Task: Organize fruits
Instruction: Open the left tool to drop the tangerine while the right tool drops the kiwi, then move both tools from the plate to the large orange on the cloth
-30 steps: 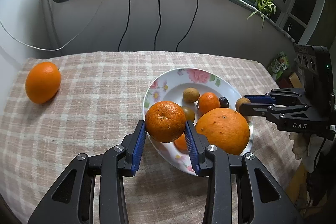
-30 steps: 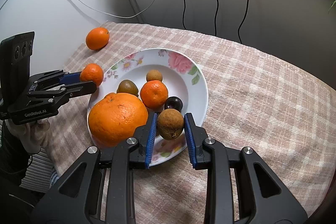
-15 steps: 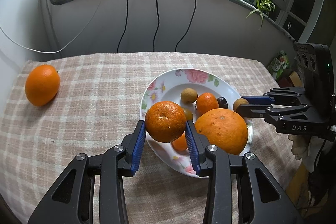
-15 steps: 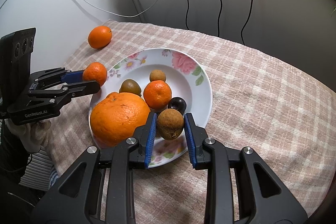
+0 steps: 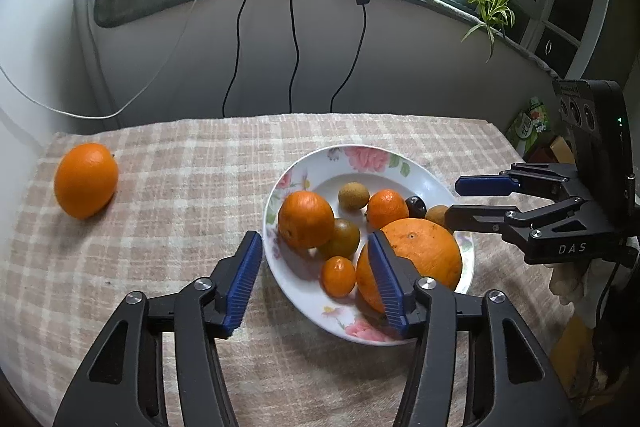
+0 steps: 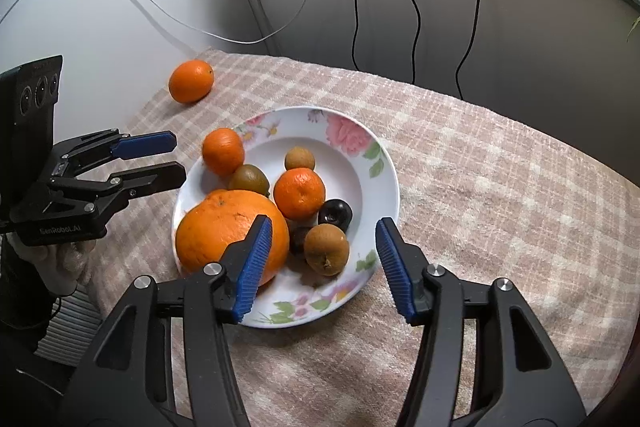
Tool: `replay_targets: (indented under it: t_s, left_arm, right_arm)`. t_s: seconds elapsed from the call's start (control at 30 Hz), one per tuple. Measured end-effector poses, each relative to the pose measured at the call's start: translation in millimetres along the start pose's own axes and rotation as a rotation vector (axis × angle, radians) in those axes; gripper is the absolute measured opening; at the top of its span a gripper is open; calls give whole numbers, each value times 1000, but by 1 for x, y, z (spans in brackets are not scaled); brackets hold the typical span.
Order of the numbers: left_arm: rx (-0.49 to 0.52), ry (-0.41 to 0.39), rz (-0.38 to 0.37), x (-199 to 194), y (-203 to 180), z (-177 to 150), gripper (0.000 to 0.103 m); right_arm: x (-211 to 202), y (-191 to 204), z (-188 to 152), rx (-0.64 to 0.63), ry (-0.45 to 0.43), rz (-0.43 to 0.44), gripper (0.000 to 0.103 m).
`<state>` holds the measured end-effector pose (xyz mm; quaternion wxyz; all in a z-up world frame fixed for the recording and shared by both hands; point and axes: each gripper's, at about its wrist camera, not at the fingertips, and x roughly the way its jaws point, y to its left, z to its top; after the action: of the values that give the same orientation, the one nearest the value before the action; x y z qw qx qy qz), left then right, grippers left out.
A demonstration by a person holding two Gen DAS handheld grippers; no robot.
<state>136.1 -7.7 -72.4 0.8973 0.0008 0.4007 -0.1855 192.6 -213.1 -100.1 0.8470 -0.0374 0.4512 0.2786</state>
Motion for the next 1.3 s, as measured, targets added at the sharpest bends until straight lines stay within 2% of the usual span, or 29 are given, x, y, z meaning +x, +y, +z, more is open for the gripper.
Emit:
replay_targets:
  t_s: [0.07,0.1,0.27,0.6,0.9,1.3]
  left_arm:
    - [-2,-6,6,-1,0,0,67]
    - [-2,-10,8,-2,0,1,68]
    - [-1,-22,34,-6,0,1,80]
    - [-10,-39,66,-13,4,2,80]
    - [-19,-70,97,-22,19,7,80]
    - [-55,-100,130,-31,54,11,80]
  right_arm:
    - [-1,1,2,-2,-5,-2,67]
    - [-2,1,2,-2,-10,-5,70]
    - [-4,3,4,-4,-25,-8,77]
    - [-9,13,19,-8,-53,-7,85]
    - [-6,30,41,-19,-74,23,85]
    - [21,67,77,-73,-62,61,86]
